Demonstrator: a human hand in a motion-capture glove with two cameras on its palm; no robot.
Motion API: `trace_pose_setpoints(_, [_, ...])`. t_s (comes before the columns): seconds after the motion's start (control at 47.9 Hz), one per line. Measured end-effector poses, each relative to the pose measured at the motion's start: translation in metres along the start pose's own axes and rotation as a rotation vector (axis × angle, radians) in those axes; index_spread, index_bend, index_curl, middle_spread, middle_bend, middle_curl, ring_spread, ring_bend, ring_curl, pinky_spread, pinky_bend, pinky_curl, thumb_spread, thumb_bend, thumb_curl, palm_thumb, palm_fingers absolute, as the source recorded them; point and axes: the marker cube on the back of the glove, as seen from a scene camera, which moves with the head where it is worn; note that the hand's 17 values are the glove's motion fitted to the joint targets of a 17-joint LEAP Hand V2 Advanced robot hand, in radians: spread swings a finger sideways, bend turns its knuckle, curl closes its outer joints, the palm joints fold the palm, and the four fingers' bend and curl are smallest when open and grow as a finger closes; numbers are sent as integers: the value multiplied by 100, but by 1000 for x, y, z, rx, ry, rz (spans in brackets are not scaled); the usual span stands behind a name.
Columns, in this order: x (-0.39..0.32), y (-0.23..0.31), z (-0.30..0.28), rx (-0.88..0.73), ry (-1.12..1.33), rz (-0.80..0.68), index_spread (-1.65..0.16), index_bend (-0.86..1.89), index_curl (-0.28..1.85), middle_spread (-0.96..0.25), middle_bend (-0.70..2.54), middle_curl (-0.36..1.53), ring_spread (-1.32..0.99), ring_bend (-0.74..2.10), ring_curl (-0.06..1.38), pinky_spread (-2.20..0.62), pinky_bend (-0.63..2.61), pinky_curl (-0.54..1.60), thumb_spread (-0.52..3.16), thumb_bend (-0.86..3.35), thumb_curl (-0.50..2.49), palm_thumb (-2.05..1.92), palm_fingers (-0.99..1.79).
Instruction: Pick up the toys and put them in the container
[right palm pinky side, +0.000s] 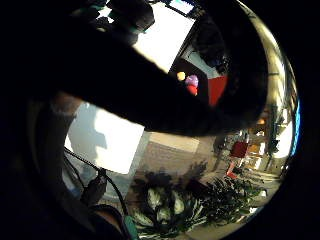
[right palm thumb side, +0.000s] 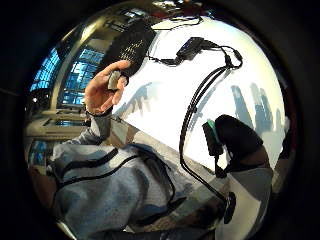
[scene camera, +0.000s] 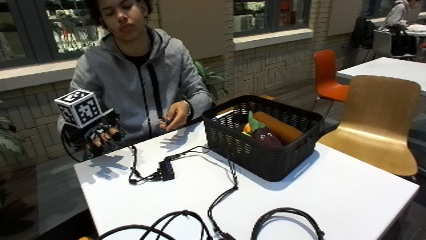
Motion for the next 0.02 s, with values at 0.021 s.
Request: trace_pose_setpoints(0.021, [0,0,0,1,-2,0,-27,12,12,3,22,37,-15,41,46,6,84,34,154,1,31,35,-8])
